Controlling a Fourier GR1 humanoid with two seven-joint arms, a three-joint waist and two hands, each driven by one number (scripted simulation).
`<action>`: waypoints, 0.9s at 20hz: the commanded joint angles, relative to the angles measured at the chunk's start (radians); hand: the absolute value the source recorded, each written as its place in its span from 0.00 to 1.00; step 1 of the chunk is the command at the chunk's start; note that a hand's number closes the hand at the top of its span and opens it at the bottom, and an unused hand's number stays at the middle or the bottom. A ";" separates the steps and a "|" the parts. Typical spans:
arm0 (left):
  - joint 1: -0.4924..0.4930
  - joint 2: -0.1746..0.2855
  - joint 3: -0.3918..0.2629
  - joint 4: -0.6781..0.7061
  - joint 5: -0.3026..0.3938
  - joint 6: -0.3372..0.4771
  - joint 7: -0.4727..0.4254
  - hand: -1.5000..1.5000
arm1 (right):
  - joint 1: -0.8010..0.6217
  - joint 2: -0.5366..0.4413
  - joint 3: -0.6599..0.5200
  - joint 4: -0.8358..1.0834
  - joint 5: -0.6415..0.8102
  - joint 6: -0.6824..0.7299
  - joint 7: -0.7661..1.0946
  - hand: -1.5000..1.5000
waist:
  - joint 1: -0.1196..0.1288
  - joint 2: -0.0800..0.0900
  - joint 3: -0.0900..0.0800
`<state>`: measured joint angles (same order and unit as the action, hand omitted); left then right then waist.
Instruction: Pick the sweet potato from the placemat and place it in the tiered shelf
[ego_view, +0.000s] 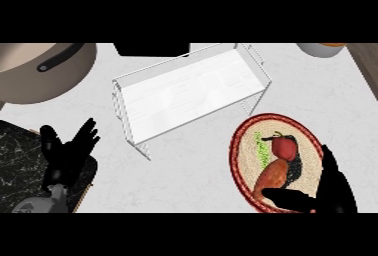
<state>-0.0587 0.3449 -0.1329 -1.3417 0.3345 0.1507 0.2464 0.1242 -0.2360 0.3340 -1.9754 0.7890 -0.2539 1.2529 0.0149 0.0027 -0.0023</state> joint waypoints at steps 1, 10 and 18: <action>-0.027 -0.010 0.024 0.072 -0.011 0.004 -0.025 0.50 | -0.046 0.104 0.018 0.007 0.104 0.102 0.235 0.00 | -0.016 0.000 -0.001; 0.033 -0.021 0.013 -0.008 -0.010 -0.022 -0.019 0.50 | -0.084 0.215 -0.074 0.174 0.183 0.119 0.151 0.00 | -0.005 -0.003 0.002; 0.020 -0.016 0.044 0.036 -0.037 -0.025 -0.034 0.50 | -0.050 0.235 -0.035 0.247 0.260 0.053 0.141 0.00 | -0.013 -0.003 0.002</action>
<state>-0.0509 0.3232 -0.1096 -1.3266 0.3058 0.1375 0.2423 0.0824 -0.0125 0.2537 -1.7542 1.0074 -0.1776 1.1986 0.0027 0.0001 -0.0005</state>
